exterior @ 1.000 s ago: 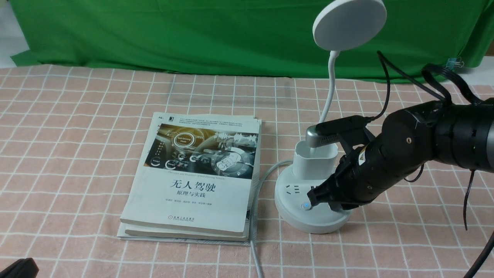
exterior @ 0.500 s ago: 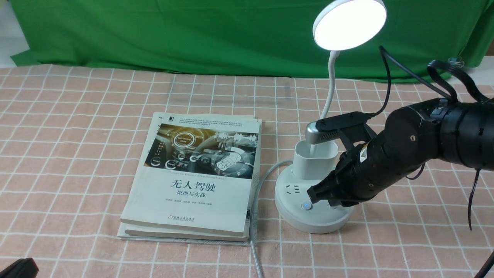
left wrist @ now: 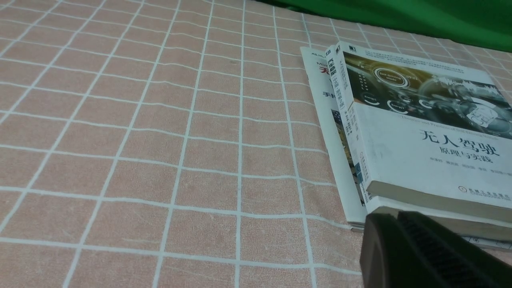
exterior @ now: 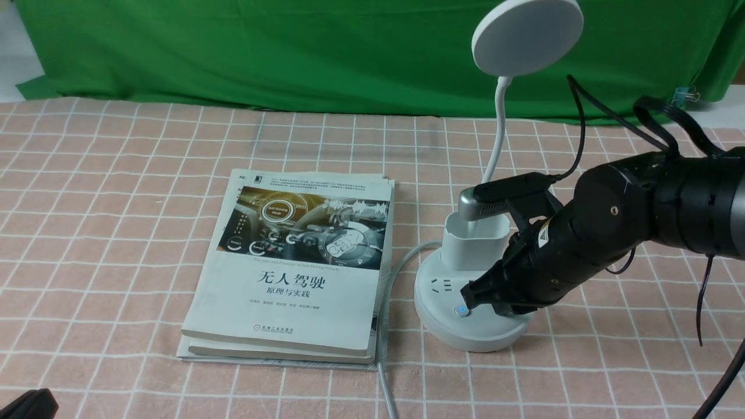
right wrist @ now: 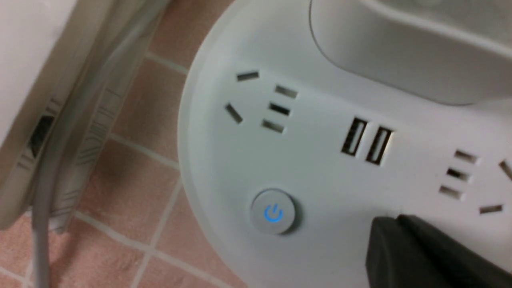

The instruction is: Turn off the table lamp on the pink coffee tablecloth by hand.

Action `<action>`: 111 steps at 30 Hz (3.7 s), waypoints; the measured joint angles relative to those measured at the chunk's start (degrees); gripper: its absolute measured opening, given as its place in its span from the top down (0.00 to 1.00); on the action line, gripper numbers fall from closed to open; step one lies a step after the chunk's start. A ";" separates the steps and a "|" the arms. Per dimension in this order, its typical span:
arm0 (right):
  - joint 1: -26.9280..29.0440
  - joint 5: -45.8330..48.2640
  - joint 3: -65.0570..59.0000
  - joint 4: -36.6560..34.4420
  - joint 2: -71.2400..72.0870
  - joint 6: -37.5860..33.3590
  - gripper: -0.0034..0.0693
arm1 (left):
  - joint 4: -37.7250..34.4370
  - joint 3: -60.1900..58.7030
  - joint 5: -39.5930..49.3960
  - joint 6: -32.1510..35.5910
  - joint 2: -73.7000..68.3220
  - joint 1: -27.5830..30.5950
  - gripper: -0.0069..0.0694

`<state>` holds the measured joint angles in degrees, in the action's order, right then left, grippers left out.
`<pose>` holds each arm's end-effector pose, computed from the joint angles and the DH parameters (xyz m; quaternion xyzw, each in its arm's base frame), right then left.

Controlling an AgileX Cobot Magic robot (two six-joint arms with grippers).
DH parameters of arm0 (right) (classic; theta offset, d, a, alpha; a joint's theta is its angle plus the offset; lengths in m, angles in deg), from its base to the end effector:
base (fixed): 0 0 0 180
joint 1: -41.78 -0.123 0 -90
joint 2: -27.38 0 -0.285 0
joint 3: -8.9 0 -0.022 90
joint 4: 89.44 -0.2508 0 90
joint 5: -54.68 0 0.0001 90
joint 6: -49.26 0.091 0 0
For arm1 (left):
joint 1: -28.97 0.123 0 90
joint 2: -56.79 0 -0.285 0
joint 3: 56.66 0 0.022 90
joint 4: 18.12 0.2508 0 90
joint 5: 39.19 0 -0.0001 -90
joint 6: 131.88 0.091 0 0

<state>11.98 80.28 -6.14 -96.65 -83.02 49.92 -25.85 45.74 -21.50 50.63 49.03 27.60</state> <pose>0.3104 0.1835 0.1832 -0.1965 0.9473 0.1046 0.2301 0.0543 -0.0050 0.1833 -0.0111 0.7819 -0.0498 0.6213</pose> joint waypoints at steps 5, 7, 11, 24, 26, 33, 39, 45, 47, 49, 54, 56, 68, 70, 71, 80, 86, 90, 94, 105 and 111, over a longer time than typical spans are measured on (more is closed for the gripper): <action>0.00 -0.28 0.00 0.00 0.67 -0.16 0.89 | 0.00 0.00 0.00 0.00 0.00 0.00 0.90; 0.00 -0.33 -0.22 0.00 1.43 -0.16 0.89 | 0.00 0.00 0.00 0.00 0.00 0.00 0.90; 0.00 -0.69 -0.28 0.00 3.82 -0.16 0.89 | 0.00 0.00 0.00 0.00 0.00 0.00 0.90; 0.00 -1.50 -0.09 0.00 -0.10 -0.24 0.89 | 0.00 0.00 0.00 0.00 0.00 0.00 0.90; 0.00 -2.23 0.26 0.00 -0.78 -0.24 0.89 | 0.00 0.00 0.00 0.00 0.00 0.00 0.90; 0.00 -1.96 0.18 -0.06 0.25 -0.66 0.89 | 0.00 0.00 0.00 0.00 0.00 0.00 0.90; 0.00 -0.01 -0.41 -0.01 7.38 -0.66 0.89 | 0.00 0.00 0.00 0.00 0.00 0.00 0.90; 0.00 4.85 -0.41 -0.01 14.58 -1.64 0.89 | 0.00 0.00 0.00 0.00 0.00 0.00 0.90; 0.00 7.10 -0.41 -0.01 16.24 -1.95 0.89 | 0.00 0.00 0.00 0.00 0.00 0.00 0.90; 0.00 11.49 -0.48 0.05 19.68 -2.91 0.89 | 0.00 0.00 0.00 0.00 0.00 0.00 0.90; 0.00 15.23 -3.67 0.68 27.16 -3.18 0.89 | 0.00 0.00 0.00 0.00 0.00 0.00 0.90; 0.00 16.01 -5.87 0.89 30.21 -3.12 0.89 | 0.00 0.00 0.00 0.00 0.00 0.00 0.90; 0.00 16.18 -10.53 1.12 47.25 -3.18 0.87 | 0.00 0.00 0.00 0.00 0.00 0.00 0.90; 0.00 15.89 -10.53 1.30 47.96 -3.18 0.87 | 0.00 0.00 0.00 0.00 0.00 0.00 0.90; 0.00 15.76 -10.53 1.93 49.01 -3.18 0.90 | 0.00 0.00 0.00 0.00 0.00 0.00 0.90; 6.17 7.74 -21.27 3.50 59.44 -3.18 0.90 | 0.00 0.00 -0.06 0.00 0.00 0.00 0.90; 19.36 -6.78 -45.92 3.01 80.35 -3.76 0.90 | 0.00 0.00 -0.06 0.00 0.00 0.00 0.90; 24.80 -14.86 -58.37 3.01 91.50 -4.92 0.90 | 0.00 0.00 -0.06 0.00 0.00 0.00 0.90; 25.91 -15.93 -62.40 2.96 97.91 -5.46 0.90 | 0.00 0.00 -0.06 0.00 0.00 0.00 0.90; 25.91 -11.70 -62.52 3.01 102.62 -6.15 0.90 | 0.00 0.00 -0.06 0.00 0.00 0.00 0.90; 25.91 -11.55 -62.52 3.01 102.62 -6.09 0.89 | 0.00 0.00 -0.06 0.00 0.00 0.00 0.90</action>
<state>37.89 68.73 -68.66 -93.64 19.60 43.83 -25.85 45.74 -21.56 50.63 49.03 27.60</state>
